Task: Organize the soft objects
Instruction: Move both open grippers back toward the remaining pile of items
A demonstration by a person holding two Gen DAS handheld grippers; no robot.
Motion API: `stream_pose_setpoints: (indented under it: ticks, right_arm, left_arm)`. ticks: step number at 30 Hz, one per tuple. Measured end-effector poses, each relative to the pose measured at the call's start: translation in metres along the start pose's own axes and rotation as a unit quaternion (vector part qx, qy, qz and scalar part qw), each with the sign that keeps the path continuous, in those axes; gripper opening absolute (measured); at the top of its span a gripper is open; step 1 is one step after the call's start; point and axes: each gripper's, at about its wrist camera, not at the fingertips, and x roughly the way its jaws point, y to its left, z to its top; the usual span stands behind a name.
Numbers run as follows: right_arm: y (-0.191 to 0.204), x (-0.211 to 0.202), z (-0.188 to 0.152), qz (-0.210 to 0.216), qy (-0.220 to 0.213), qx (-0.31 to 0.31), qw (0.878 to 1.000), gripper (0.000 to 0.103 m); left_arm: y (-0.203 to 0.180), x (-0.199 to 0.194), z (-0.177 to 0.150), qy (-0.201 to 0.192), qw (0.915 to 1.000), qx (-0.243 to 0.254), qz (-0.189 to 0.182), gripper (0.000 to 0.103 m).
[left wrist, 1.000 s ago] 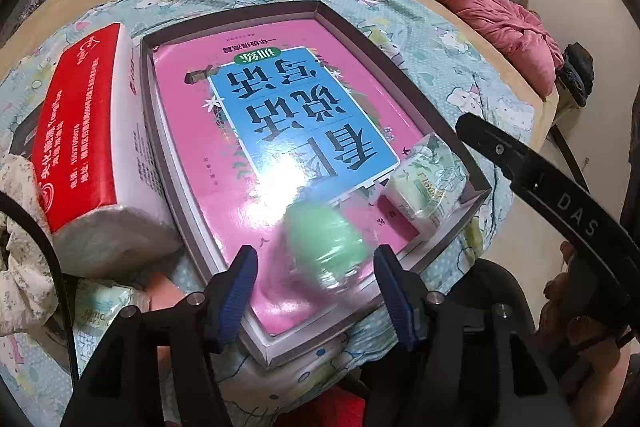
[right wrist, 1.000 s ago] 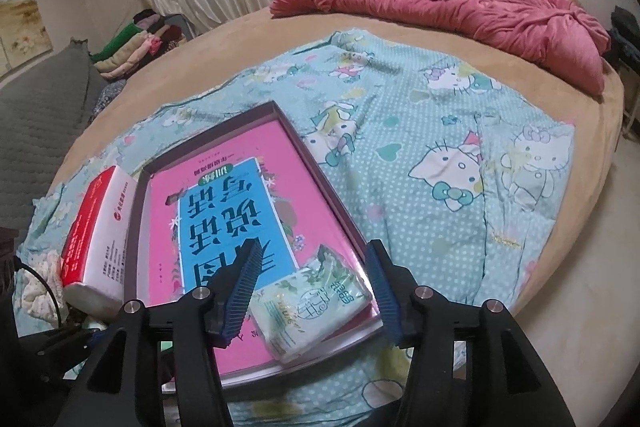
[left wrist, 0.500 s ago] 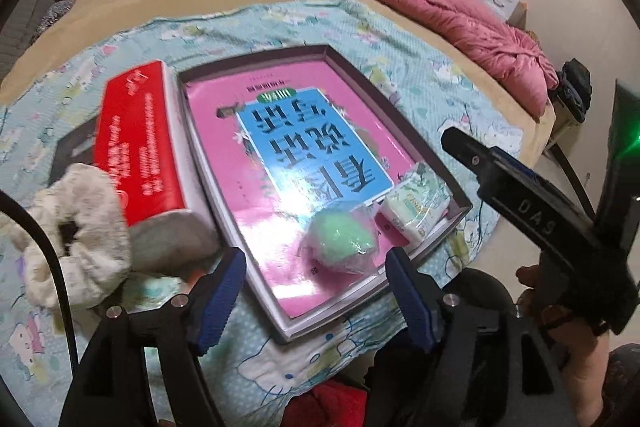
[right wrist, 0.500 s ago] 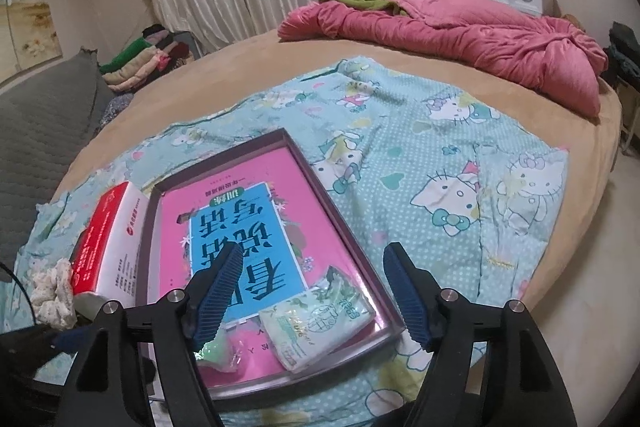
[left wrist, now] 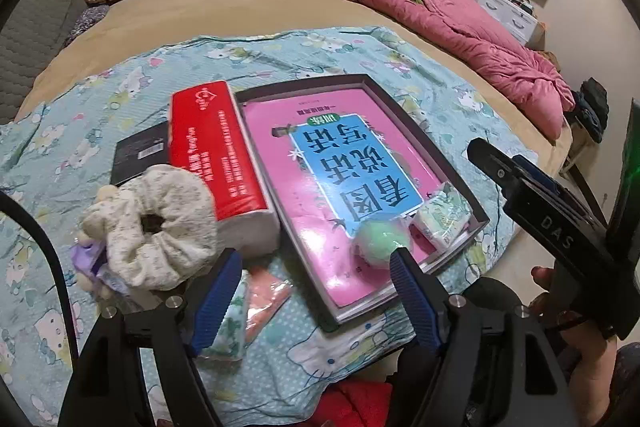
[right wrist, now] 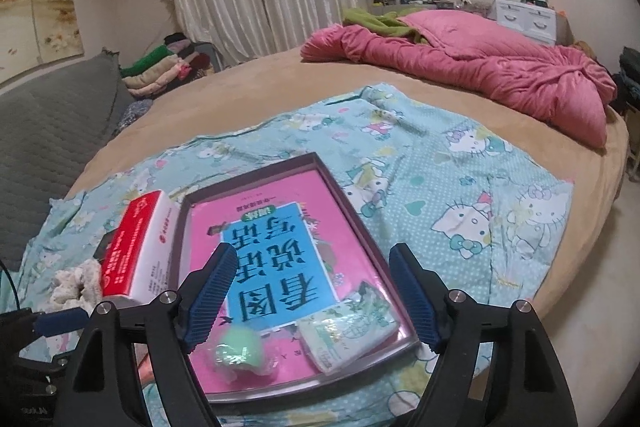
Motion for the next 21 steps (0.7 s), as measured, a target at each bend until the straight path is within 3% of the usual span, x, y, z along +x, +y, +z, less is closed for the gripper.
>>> stream_pose_setpoints:
  ticks: [21]
  right_arm:
    - [0.075,-0.038,0.003,0.074,-0.013,-0.073,0.994,0.082]
  left_arm:
    - [0.049,-0.044,-0.008,-0.037,0.9981,-0.038,0.032,0.076]
